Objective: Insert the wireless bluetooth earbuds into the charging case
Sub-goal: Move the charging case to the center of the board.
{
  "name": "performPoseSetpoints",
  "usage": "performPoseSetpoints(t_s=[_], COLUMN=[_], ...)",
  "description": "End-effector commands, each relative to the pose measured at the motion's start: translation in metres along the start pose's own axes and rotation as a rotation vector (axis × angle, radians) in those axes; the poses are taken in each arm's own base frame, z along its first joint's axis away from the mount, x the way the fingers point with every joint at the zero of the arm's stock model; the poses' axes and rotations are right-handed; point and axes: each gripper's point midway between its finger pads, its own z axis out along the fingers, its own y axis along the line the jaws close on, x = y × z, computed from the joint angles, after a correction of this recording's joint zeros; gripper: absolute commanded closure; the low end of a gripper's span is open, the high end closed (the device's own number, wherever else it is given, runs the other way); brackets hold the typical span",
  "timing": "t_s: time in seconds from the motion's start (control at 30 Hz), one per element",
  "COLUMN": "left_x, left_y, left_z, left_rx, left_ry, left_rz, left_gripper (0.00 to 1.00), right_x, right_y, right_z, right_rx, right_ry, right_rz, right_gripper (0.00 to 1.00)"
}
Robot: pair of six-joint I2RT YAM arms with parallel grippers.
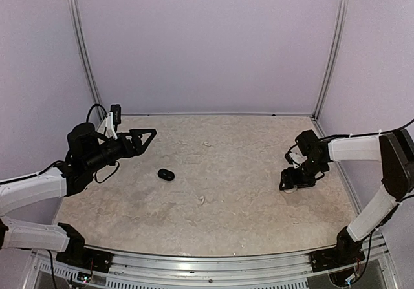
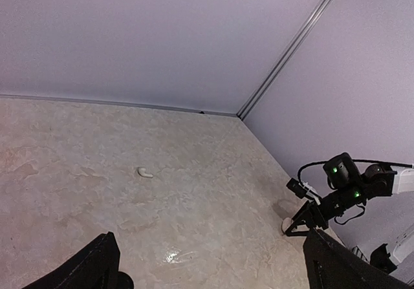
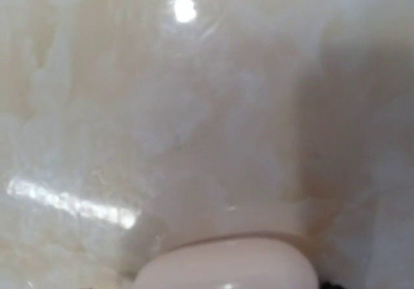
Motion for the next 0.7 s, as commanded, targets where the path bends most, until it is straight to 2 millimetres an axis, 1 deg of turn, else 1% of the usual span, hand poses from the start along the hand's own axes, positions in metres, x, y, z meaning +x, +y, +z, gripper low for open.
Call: performPoseSetpoints(t_s=[0.0, 0.07, 0.33, 0.43, 0.5, 0.57, 0.6, 0.67], left_x=[-0.006, -0.006, -0.004, -0.005, -0.006, -0.006, -0.005, -0.005], left_y=[-0.004, -0.003, 0.0, -0.001, -0.001, -0.002, -0.002, -0.002], left_z=[0.001, 0.002, 0.003, 0.003, 0.004, 0.004, 0.004, 0.004], left_rx=[0.019, 0.018, 0.005, 0.006, 0.008, 0.01, 0.011, 0.013], left_ry=[-0.017, -0.015, -0.012, -0.013, -0.014, -0.014, -0.012, -0.009], left_rz=[0.016, 0.016, 0.013, 0.014, 0.013, 0.012, 0.01, 0.009], left_gripper=[0.01, 0.01, 0.01, 0.01, 0.01, 0.01, 0.01, 0.01], right_x=[0.007, 0.011, 0.019, 0.024, 0.027, 0.03, 0.032, 0.033], right_y=[0.008, 0.013, 0.017, 0.02, 0.025, 0.03, 0.034, 0.048], right_z=[0.007, 0.011, 0.025, 0.029, 0.032, 0.035, 0.036, 0.038], right_rx=[-0.003, 0.004, 0.079, 0.105, 0.119, 0.126, 0.113, 0.037], right_ry=[0.042, 0.061, 0.124, 0.16, 0.179, 0.199, 0.208, 0.204], right_rz=[-0.036, -0.058, -0.122, -0.152, -0.184, -0.215, -0.219, -0.206], right_gripper=[0.25, 0.26, 0.32, 0.28, 0.24, 0.24, 0.24, 0.24])
